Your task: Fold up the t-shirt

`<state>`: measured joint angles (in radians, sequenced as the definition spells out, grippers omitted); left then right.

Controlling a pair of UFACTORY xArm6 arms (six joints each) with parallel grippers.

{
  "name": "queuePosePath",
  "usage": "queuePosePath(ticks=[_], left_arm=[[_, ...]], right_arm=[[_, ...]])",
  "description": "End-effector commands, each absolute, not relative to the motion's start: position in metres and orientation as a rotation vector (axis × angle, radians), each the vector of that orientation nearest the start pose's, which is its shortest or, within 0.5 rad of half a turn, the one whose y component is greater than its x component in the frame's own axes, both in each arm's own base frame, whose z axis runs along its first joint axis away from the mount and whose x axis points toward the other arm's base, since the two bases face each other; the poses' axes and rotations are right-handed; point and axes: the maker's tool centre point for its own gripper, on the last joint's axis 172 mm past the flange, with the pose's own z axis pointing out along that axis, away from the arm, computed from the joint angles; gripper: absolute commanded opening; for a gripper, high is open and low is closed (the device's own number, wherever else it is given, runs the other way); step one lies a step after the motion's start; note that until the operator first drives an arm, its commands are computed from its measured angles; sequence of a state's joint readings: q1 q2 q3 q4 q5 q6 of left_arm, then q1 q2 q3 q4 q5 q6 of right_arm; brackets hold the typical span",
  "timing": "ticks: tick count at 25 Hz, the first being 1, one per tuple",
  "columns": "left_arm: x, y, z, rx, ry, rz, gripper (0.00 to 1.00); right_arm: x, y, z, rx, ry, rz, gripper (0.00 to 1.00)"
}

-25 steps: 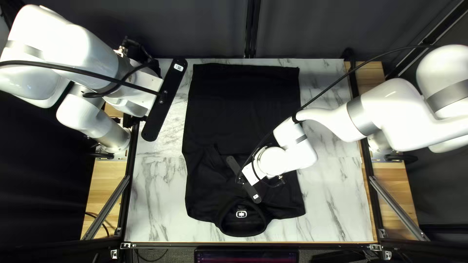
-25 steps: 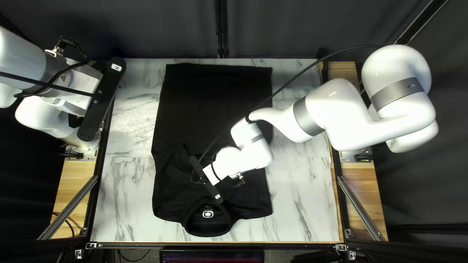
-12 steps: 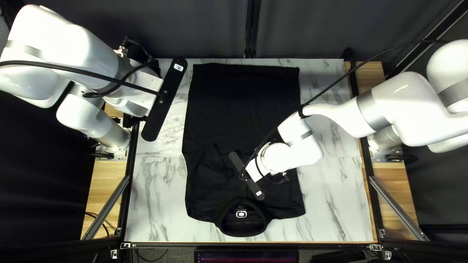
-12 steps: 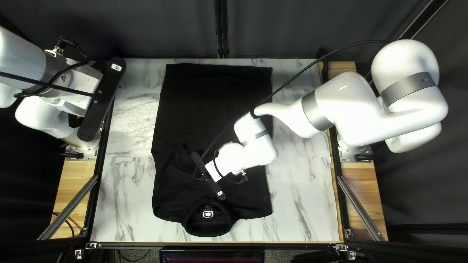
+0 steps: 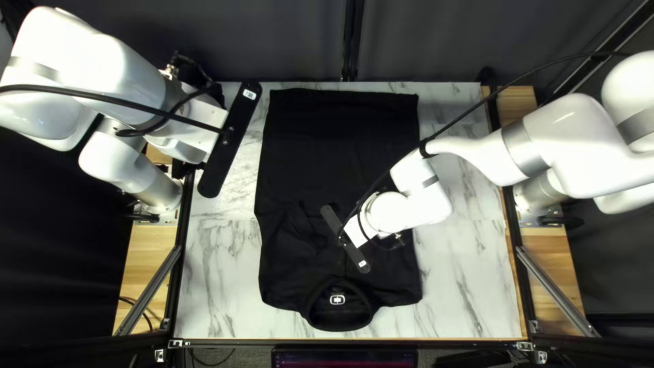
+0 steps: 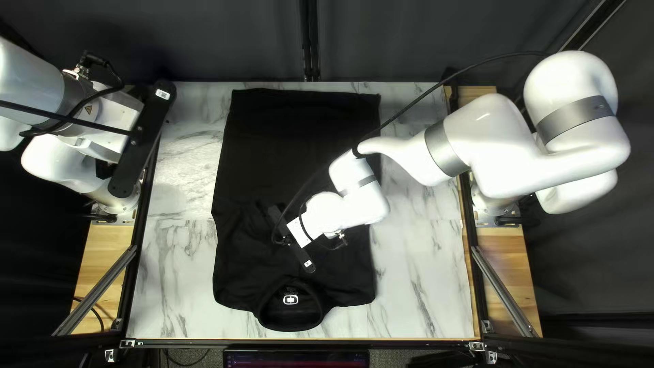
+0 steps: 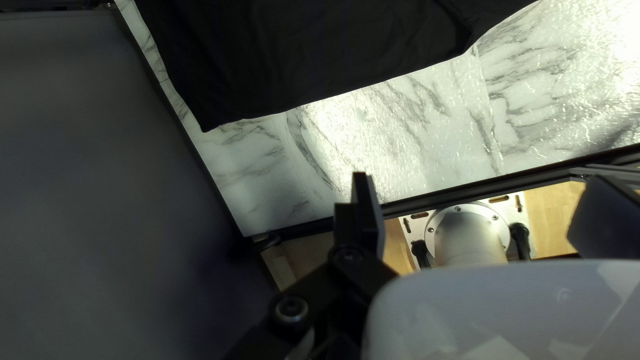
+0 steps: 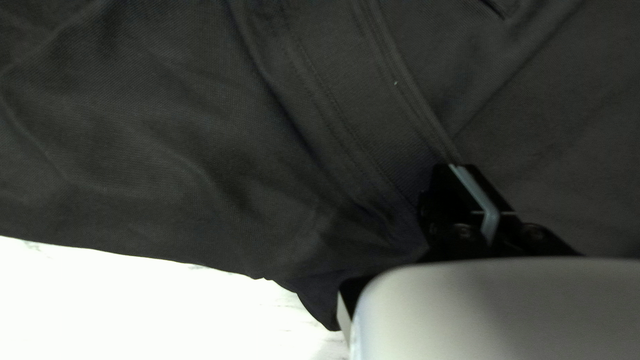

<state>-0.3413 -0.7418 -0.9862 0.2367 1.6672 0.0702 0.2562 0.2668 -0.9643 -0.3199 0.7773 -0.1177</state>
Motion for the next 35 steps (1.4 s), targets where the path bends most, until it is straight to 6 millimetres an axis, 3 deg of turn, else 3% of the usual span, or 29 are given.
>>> queuePosePath(ticks=[1,10,19,28,35], left_arm=[[0.271,-0.028,0.387,-2.861,0.552,-0.134,1.0],[0.271,-0.028,0.387,-2.861,0.552,-0.134,1.0],[0.271,-0.028,0.387,-2.861,0.552,-0.134,1.0],[0.271,-0.028,0.387,-2.861,0.552,-0.134,1.0],[0.271,-0.028,0.387,-2.861,0.552,-0.134,1.0]], right_arm=[[0.462,0.08,0.047,-3.203,-1.004,0.098,1.0],[0.468,0.099,0.073,-3.211,-1.074,0.072,1.0],[0.48,0.125,0.052,-3.071,-1.333,-0.002,1.0],[0.484,0.131,0.032,-2.968,-1.485,0.007,1.0],[0.493,0.131,0.027,-2.947,-1.542,0.014,1.0]])
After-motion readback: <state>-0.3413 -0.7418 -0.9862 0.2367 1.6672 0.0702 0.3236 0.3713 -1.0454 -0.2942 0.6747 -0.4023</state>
